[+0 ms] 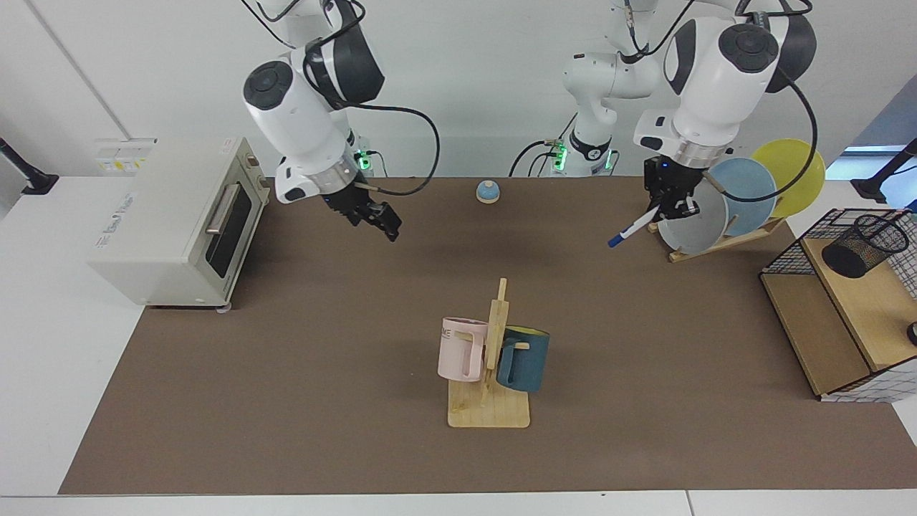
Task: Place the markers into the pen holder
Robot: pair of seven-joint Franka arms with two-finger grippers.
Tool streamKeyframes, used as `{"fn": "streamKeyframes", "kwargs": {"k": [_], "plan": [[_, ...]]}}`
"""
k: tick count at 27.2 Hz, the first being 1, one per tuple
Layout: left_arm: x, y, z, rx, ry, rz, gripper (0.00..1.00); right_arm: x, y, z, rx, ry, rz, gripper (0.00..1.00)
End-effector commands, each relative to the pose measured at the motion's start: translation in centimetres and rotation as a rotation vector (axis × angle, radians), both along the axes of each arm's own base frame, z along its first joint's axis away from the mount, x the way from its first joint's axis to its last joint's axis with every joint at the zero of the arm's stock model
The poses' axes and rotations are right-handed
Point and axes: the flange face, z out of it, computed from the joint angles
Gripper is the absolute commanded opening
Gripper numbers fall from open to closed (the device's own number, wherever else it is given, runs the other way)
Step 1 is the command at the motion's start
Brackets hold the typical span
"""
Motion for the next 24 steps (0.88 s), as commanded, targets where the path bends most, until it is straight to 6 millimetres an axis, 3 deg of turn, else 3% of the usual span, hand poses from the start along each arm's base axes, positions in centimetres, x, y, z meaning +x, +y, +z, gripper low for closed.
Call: {"fn": "streamKeyframes", "kwargs": {"k": [1,3,13,18,24], "plan": [[0.6,3.3,0.7,0.128,-0.045,-0.007,0.00,-0.7,-2.5,1.5,-0.070,-0.039,0.201,1.00],[0.6,5.0,0.9,0.170,-0.048,0.010,0.00,-0.9,-4.3,2.1,-0.068,-0.040,0.231,1.00],[1.1,9.2,2.8,0.370,-0.066,0.022,0.00,-2.8,-10.3,5.5,-0.058,-0.054,0.338,1.00],[2.5,12.0,4.3,0.449,-0.042,-0.031,0.00,-3.0,-10.8,6.4,-0.080,-0.048,0.434,1.00],[4.6,14.9,5.8,0.544,-0.014,-0.136,0.00,-2.8,-11.0,6.2,-0.081,-0.042,0.522,1.00]]}}
